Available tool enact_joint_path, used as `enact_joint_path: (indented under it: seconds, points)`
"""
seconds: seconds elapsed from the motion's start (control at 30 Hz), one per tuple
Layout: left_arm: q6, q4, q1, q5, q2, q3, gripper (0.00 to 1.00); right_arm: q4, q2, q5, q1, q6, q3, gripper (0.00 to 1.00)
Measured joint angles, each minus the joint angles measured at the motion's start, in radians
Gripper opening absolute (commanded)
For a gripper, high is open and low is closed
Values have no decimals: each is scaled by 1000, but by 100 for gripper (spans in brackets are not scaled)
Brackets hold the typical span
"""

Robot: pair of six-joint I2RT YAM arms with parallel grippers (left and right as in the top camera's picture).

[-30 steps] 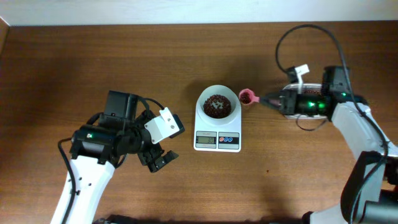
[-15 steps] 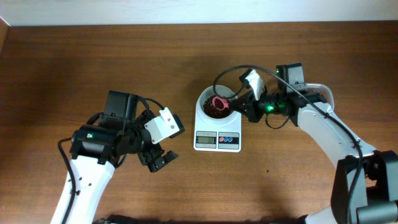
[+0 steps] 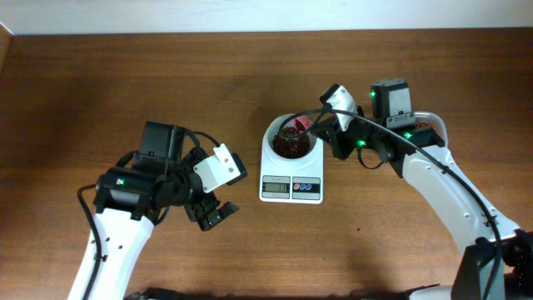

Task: Scoop and weigh 50g on scale
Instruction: 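Tip the scoop over the white bowl to pour beans in, then move the empty scoop back and dip it into the bean tub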

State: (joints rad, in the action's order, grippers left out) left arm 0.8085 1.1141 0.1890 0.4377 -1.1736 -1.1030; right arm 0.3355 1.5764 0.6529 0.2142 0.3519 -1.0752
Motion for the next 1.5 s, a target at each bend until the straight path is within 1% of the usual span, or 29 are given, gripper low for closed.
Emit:
enact_joint_path:
  seconds: [0.2, 0.37, 0.53, 0.63, 0.83, 0.9, 1.0, 1.03, 1.07, 1.1, 1.23, 1.33, 1.5]
  points:
    - [0, 0, 0, 0, 0, 0, 99, 0, -13, -106, 79, 24, 0, 4]
    - [0, 0, 0, 0, 0, 0, 99, 0, -85, -257, 115, 50, 0, 4]
    - [0, 0, 0, 0, 0, 0, 99, 12, -162, -288, 115, 76, 0, 4]
    - [0, 0, 0, 0, 0, 0, 99, 57, -162, -293, 115, 78, 0, 4]
    - [0, 0, 0, 0, 0, 0, 99, 32, -163, -299, 115, 78, 0, 4]
    - [0, 0, 0, 0, 0, 0, 99, 32, -181, -351, 109, 79, 0, 4]
    - [0, 0, 0, 0, 0, 0, 99, 47, -235, -493, 55, 78, 0, 4]
    - [0, 0, 0, 0, 0, 0, 99, 69, -276, -546, -20, 78, 0, 4]
    - [0, 0, 0, 0, 0, 0, 99, 85, -286, -565, -42, 78, 0, 4]
    - [0, 0, 0, 0, 0, 0, 99, 117, -300, -597, -106, 78, 0, 4]
    - [0, 0, 0, 0, 0, 0, 99, 218, -298, -650, -272, 78, 0, 4]
    - [0, 0, 0, 0, 0, 0, 99, 279, -227, -661, -354, 78, 0, 4]
    - [0, 0, 0, 0, 0, 0, 99, 302, -53, -664, -369, 69, 0, 4]
